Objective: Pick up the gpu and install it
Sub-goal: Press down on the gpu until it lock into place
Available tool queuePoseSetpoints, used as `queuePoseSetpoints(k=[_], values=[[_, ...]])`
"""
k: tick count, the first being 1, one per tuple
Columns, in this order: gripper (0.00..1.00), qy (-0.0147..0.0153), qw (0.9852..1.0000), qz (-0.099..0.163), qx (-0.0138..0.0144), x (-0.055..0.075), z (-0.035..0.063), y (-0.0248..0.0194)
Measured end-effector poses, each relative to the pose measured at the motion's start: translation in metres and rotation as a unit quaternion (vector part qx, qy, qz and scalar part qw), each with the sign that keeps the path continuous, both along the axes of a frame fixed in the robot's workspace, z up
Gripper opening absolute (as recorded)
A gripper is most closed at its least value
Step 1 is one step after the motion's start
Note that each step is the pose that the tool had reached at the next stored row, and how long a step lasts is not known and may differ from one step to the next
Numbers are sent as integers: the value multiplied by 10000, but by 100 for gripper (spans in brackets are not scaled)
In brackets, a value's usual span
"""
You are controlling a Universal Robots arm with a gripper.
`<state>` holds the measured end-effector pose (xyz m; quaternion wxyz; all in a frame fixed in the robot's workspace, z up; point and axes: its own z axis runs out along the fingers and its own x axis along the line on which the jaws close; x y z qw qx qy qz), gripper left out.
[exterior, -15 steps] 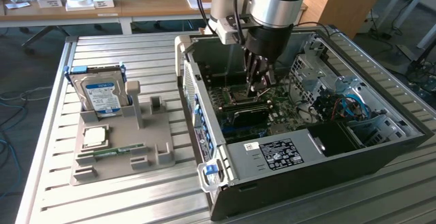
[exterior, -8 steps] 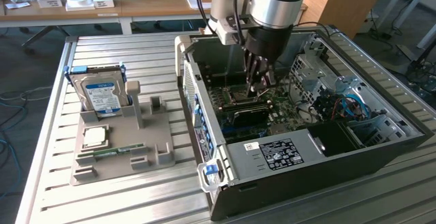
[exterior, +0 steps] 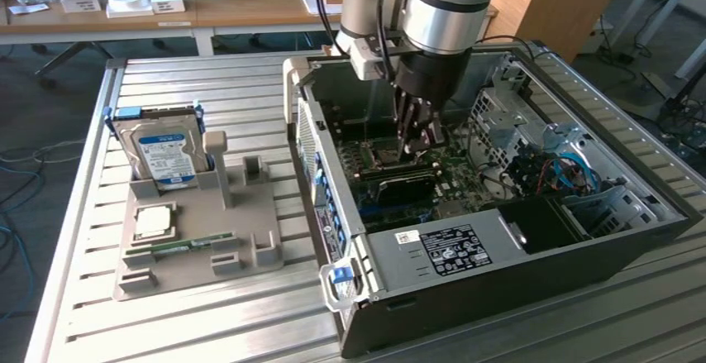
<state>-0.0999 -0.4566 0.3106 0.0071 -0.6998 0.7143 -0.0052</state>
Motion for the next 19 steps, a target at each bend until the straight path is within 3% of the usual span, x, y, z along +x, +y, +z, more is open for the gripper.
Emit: queuePoseSetpoints(k=[3,8,16,19], values=[[11,-1,10000,0,1,0,-3,5],[11,-1,10000,0,1,0,-24,65],[11,-1,10000,-1,1,-2,-157,71],[11,0,10000,-1,-1,-2,-166,72]])
